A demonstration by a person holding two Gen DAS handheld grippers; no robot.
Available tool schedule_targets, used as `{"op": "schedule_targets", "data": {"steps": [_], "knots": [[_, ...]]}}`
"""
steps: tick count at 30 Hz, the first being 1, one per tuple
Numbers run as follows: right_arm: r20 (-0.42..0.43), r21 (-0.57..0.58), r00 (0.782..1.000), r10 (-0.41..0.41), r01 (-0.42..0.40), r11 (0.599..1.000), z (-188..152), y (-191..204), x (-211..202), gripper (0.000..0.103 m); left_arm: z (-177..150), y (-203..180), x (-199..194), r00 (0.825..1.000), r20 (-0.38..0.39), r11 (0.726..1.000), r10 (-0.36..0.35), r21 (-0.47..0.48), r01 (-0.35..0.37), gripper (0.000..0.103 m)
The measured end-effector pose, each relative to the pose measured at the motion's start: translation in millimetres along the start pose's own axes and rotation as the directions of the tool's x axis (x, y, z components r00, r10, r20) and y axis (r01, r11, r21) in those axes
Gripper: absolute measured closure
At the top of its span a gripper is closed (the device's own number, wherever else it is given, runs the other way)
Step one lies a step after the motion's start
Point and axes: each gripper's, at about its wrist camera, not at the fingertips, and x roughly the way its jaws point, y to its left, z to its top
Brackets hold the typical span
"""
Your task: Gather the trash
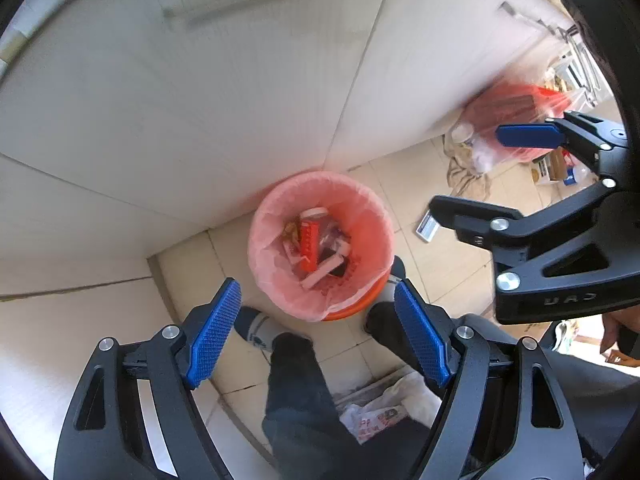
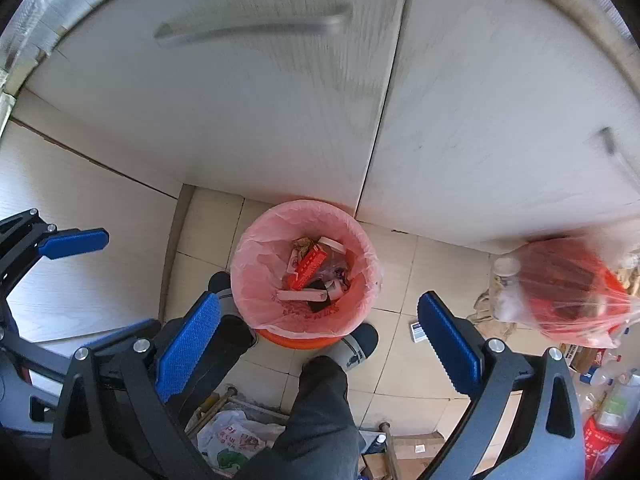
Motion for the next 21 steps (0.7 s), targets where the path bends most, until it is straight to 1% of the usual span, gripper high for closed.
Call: {"op": "schedule_targets", "data": {"steps": [2, 4, 10, 16, 21], "knots": [[0.006, 0.01, 1.0, 0.006, -0.006, 1.0, 1, 1, -16, 0.005, 0, 0, -11, 1.0, 0.005, 1.0, 0.004, -0.009, -0.004, 0.026], [0.008, 0.013, 1.0, 0.007, -0.007, 1.0, 3, 2, -32, 0.005, 1, 2, -31, 1.0, 0.024, 1.0, 0.001, -0.017, 0.0, 0.026], [0.046, 0.036, 0.999, 0.022, -0.024, 0.999, 6, 3, -91, 0.005, 7, 0, -95, 0.995, 0.104, 1.0, 0.012, -0.024, -0.01, 0.026], [0.084, 0.034, 0.996, 0.043, -0.046, 0.998, 11, 10, -139, 0.005, 10, -5, -147, 0.988, 0.154, 0.999, -0.013, -0.031, 0.018, 0.026], [0.101, 0.021, 0.994, 0.05, -0.052, 0.998, 12, 13, -162, 0.005, 10, -8, -174, 0.983, 0.178, 0.999, -0.043, -0.013, 0.046, 0.026]]}}
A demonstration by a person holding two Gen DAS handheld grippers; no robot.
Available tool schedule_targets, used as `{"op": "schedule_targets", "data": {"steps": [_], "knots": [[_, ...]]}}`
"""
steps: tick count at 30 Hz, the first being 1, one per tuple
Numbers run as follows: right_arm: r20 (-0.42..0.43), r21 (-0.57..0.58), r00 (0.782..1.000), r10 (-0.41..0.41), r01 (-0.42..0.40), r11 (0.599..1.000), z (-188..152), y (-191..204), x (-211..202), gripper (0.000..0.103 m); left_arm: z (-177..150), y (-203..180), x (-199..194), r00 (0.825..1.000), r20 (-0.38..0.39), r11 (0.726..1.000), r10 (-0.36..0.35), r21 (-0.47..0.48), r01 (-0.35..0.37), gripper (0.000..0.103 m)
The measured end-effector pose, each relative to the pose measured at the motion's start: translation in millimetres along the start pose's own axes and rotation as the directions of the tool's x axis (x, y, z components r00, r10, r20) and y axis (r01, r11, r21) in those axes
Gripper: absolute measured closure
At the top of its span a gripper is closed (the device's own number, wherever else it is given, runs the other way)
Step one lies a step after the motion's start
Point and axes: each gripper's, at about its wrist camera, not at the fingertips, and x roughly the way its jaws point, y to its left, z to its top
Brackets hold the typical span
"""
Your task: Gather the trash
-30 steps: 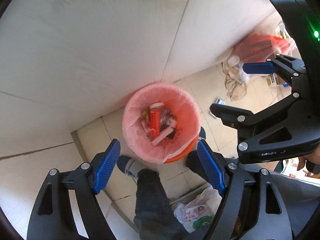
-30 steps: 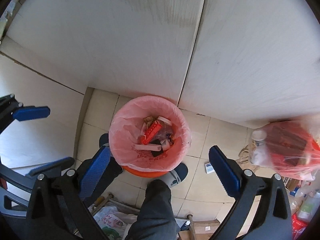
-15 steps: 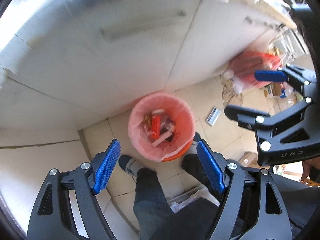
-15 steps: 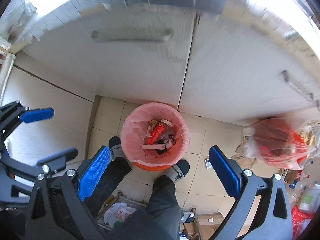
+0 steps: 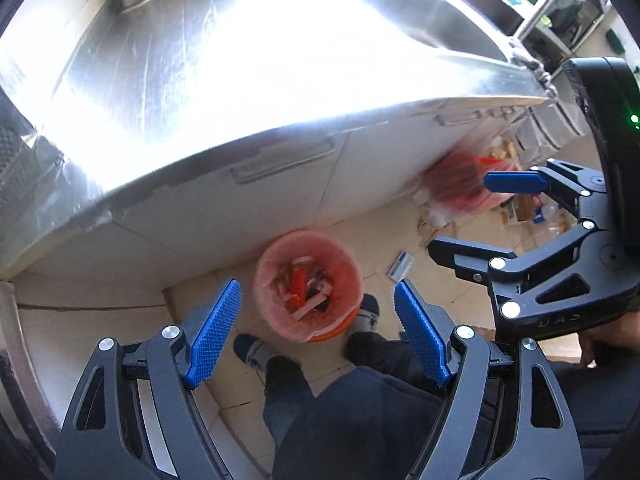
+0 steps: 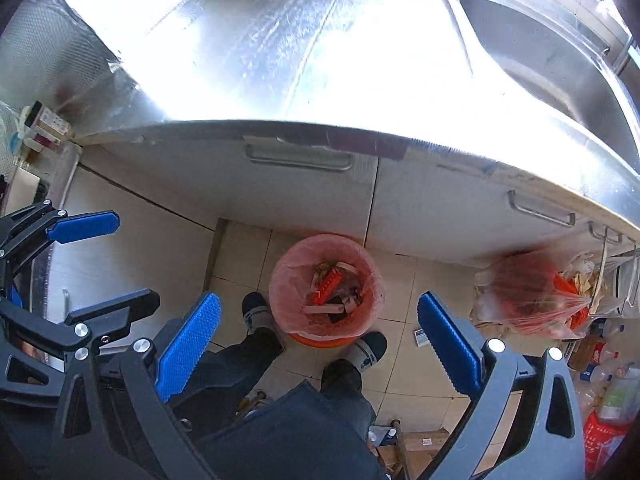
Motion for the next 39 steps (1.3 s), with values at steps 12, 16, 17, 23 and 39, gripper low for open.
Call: {"op": "schedule_targets", "data": {"steps": [12, 16, 17, 23, 39], "knots": [[0.01, -0.005, 1.0, 0.011, -0.011, 1.0, 3, -4, -32, 0.005, 9, -1, -30, 1.0, 0.008, 1.0, -0.013, 0.028, 0.013, 0.026], [0.012, -0.008, 1.0, 0.009, -0.008, 1.0, 3, -5, -35, 0.005, 11, 1, -32, 1.0, 0.014, 0.999, -0.006, 0.034, 0.006, 0.026], [0.01, -0.006, 1.0, 0.01, -0.01, 1.0, 4, -6, -35, 0.005, 11, 0, -33, 1.0, 0.018, 0.999, -0.007, 0.033, 0.006, 0.026], [0.009, -0.009, 1.0, 0.008, -0.008, 1.0, 6, -6, -34, 0.005, 12, 2, -34, 1.0, 0.019, 0.999, -0.007, 0.034, 0.006, 0.026], [0.006, -0.007, 1.0, 0.002, -0.002, 1.0, 10, -10, -35, 0.005, 17, -4, -33, 1.0, 0.02, 0.999, 0.019, 0.03, -0.02, 0.026]]}}
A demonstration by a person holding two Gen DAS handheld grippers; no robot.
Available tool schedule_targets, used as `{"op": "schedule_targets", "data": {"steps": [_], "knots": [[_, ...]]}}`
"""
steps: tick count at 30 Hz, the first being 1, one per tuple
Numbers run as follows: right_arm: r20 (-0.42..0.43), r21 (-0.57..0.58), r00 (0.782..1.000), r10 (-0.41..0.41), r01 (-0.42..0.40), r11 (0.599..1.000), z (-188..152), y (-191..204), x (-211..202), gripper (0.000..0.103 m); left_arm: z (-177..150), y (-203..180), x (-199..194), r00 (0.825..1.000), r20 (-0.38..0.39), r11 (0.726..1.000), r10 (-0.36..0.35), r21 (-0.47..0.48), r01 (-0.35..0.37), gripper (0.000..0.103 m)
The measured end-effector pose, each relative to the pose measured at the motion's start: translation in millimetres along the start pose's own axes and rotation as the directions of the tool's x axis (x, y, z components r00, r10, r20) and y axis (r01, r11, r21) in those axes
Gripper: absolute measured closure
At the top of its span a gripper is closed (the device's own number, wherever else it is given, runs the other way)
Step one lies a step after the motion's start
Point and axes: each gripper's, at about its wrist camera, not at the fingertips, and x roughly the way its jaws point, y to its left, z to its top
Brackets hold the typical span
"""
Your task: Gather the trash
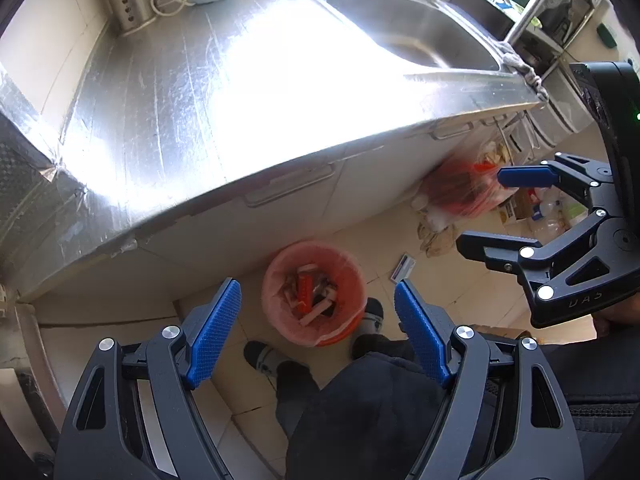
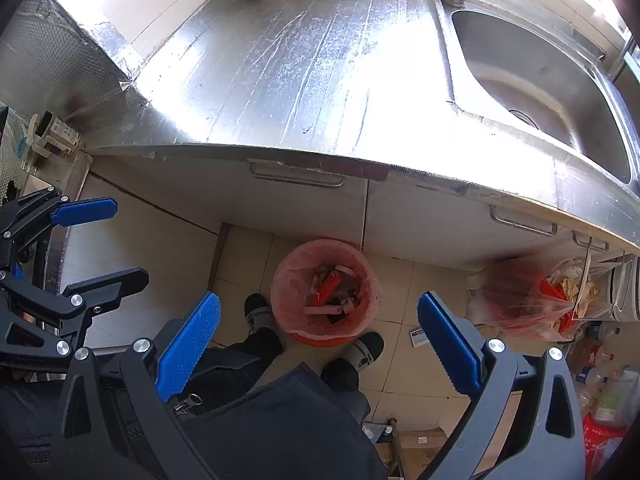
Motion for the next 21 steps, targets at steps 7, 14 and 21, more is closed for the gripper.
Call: {"op": "schedule_targets", "data": {"steps": [7, 14, 21], "knots": [[-0.005, 0.006, 1.0, -0.002, 0.002, 1.0, -1.2, -1.9, 0.8, 0.005, -1.9, 2.4, 1.2, 1.0, -0.004, 1.0, 0.007, -0.007, -0.007, 0.026], [-0.011, 0.007, 1.0, -0.002, 0.002, 1.0, -3.0, -3.7, 1.0, 0.005, -2.8, 3.7, 1.4, 1.0, -0.002, 1.0, 0.01, -0.008, -0.011, 0.026], [-0.01, 0.011, 1.0, -0.003, 0.003, 1.0, -4.8, -2.5, 0.8, 0.005, -3.4, 3.6, 1.5, 1.0, -0.003, 1.0, 0.014, -0.009, -0.014, 0.026]]}}
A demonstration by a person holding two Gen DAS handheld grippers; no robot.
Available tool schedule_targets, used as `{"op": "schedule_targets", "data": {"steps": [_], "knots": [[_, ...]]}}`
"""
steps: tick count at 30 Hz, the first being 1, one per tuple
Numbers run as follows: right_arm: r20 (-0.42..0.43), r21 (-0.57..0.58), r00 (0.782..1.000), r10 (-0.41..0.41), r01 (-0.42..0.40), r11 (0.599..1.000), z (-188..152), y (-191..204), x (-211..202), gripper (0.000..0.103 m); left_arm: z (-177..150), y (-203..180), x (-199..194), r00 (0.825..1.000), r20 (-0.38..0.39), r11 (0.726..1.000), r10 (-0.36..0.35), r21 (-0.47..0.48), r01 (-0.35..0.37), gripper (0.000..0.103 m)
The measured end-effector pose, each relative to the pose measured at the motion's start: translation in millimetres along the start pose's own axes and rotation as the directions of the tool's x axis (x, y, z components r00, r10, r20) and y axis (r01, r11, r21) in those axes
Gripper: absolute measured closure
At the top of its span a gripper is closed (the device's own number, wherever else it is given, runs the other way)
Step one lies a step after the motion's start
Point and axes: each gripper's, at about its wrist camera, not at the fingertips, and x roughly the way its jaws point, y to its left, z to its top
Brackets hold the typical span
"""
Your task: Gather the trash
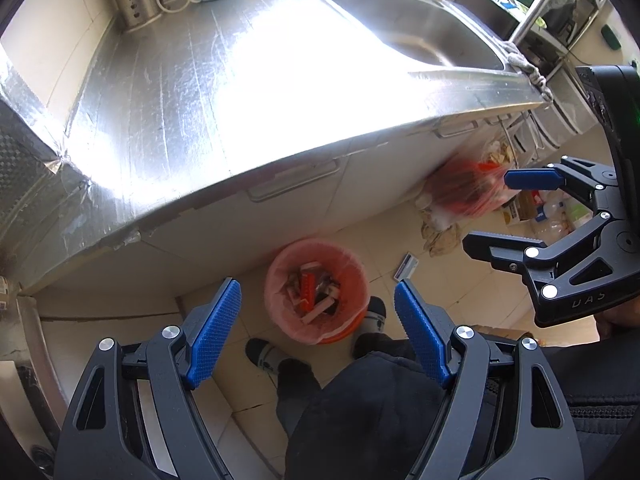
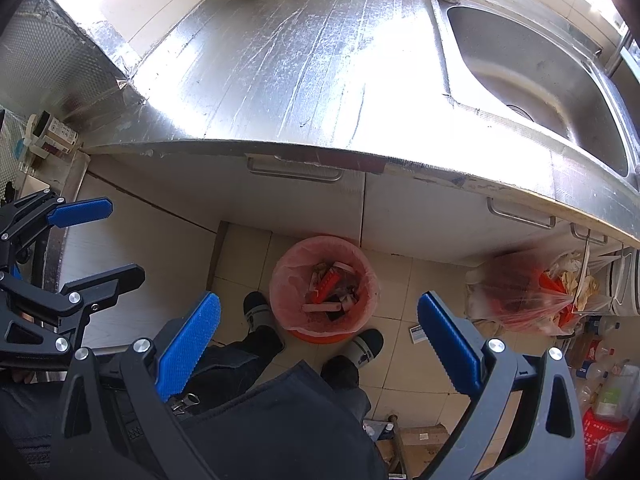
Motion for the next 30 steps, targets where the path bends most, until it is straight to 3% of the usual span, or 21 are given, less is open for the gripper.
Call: {"op": "schedule_targets", "data": {"steps": [30], "knots": [[-0.01, 0.002, 1.0, -0.002, 0.002, 1.0, -1.0, 4.6, 2.5, 0.005, -3.3, -0.6, 1.1, 1.0, -0.005, 1.0, 0.011, -0.004, -0.011, 0.026]]}}
